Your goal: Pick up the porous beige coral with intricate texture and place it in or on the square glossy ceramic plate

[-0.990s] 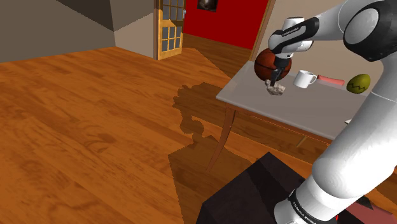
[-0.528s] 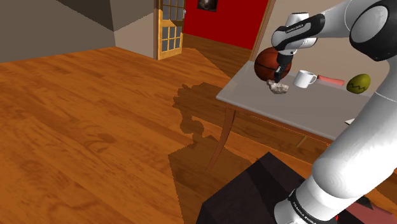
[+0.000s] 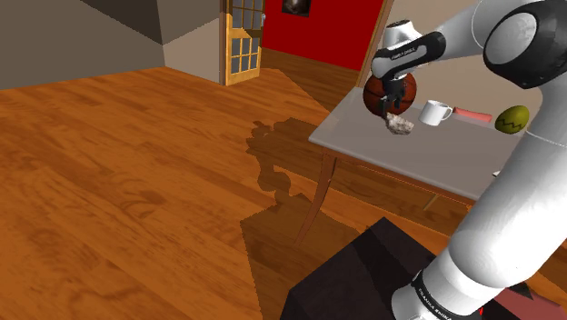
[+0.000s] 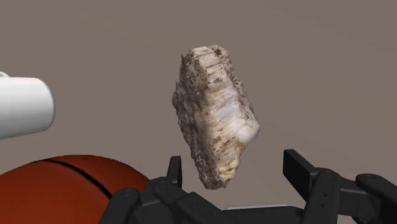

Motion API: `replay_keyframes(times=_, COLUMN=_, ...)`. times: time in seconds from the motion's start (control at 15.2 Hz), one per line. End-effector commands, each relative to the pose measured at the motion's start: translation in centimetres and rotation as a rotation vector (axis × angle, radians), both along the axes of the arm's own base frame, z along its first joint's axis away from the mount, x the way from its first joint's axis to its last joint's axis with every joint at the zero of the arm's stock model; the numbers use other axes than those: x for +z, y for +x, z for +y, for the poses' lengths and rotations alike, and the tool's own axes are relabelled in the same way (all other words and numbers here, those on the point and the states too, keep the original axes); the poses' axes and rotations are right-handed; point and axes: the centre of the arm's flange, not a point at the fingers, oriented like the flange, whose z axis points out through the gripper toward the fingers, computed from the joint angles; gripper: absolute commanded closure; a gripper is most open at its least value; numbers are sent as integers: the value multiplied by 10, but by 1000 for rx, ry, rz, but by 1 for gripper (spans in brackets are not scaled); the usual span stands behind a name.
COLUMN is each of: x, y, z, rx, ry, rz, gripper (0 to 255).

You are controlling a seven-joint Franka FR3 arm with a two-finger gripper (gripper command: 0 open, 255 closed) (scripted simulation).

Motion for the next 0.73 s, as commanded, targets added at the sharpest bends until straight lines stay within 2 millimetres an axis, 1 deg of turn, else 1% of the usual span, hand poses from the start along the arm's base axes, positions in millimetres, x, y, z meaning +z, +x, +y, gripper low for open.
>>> replay_keyframes(times=0.0, x=-15, y=19, z=14, rx=-177, ry=-143, rz=-33, gripper=0)
replay_keyframes(times=0.4, x=-41, y=13, z=-3, rx=-177, ry=-143, rz=-33, gripper=0)
replay_keyframes(times=0.46, x=-48, y=12, z=-7, rx=-177, ry=-143, rz=-33, gripper=0)
replay_keyframes(times=0.66, x=-48, y=12, z=-7, rx=-177, ry=-143, rz=-33, gripper=0)
